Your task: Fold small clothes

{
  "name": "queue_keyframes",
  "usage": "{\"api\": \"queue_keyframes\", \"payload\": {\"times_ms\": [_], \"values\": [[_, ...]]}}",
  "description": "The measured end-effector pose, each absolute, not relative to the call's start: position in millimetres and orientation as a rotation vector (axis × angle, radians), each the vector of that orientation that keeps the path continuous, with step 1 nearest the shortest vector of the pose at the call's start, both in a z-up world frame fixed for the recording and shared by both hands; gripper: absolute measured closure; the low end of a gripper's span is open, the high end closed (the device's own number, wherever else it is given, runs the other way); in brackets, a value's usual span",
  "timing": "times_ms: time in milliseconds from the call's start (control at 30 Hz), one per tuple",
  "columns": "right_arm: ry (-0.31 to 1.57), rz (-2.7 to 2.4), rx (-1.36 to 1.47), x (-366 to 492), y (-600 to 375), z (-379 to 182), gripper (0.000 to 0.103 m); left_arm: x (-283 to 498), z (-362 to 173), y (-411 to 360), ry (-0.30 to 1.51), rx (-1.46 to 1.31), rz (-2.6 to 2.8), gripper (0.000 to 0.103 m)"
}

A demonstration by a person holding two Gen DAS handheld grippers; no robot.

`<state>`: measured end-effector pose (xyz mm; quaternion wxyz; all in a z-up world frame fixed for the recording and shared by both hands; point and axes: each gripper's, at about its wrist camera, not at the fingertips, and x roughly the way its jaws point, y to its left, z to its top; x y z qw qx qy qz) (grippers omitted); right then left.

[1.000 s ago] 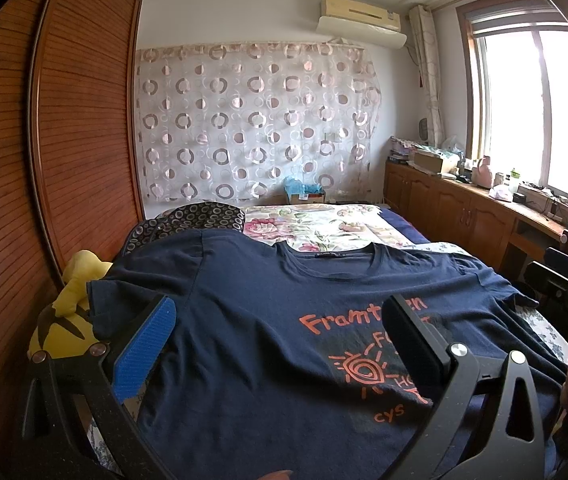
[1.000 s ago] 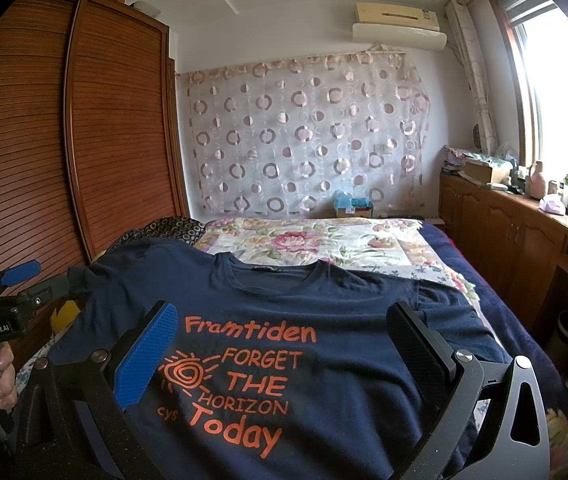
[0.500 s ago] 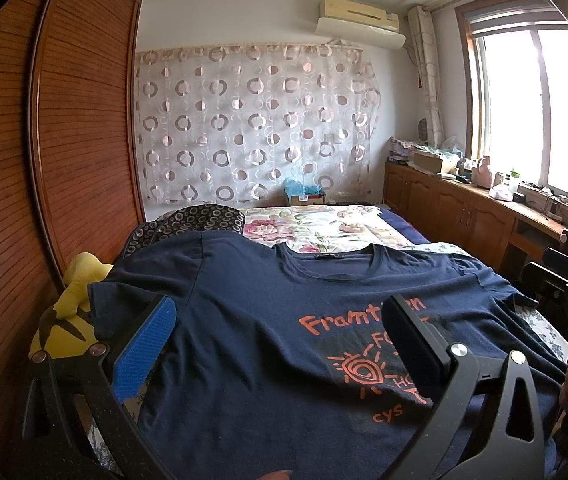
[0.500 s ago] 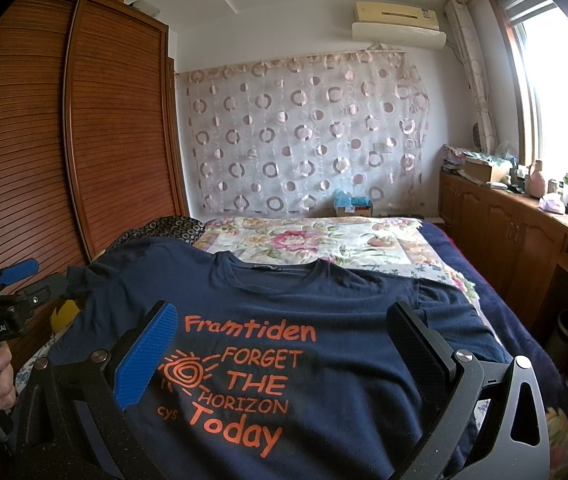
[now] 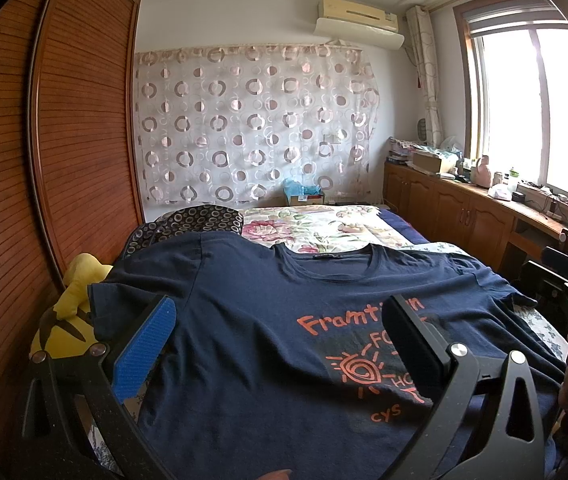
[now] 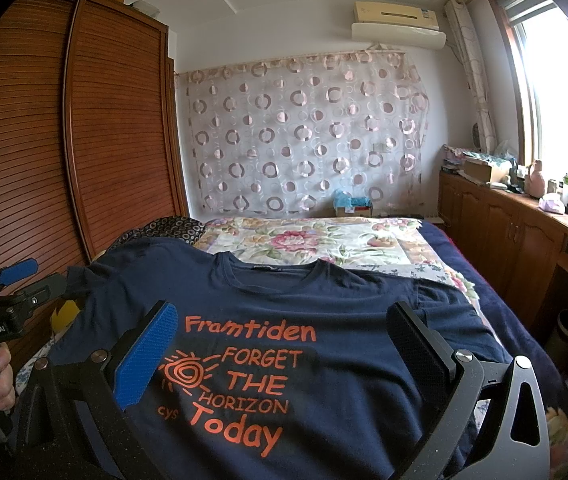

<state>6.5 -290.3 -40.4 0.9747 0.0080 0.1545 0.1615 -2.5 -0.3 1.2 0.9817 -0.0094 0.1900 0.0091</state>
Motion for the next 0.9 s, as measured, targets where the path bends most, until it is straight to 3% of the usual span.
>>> {"api": "queue_keyframes", "payload": {"times_ms": [900], "values": [[0.333, 0.347, 0.014, 9.9, -284.4, -44.2, 0.000, -4.0, -6.1, 4.0, 0.412, -0.015, 0.023, 0.000]]}}
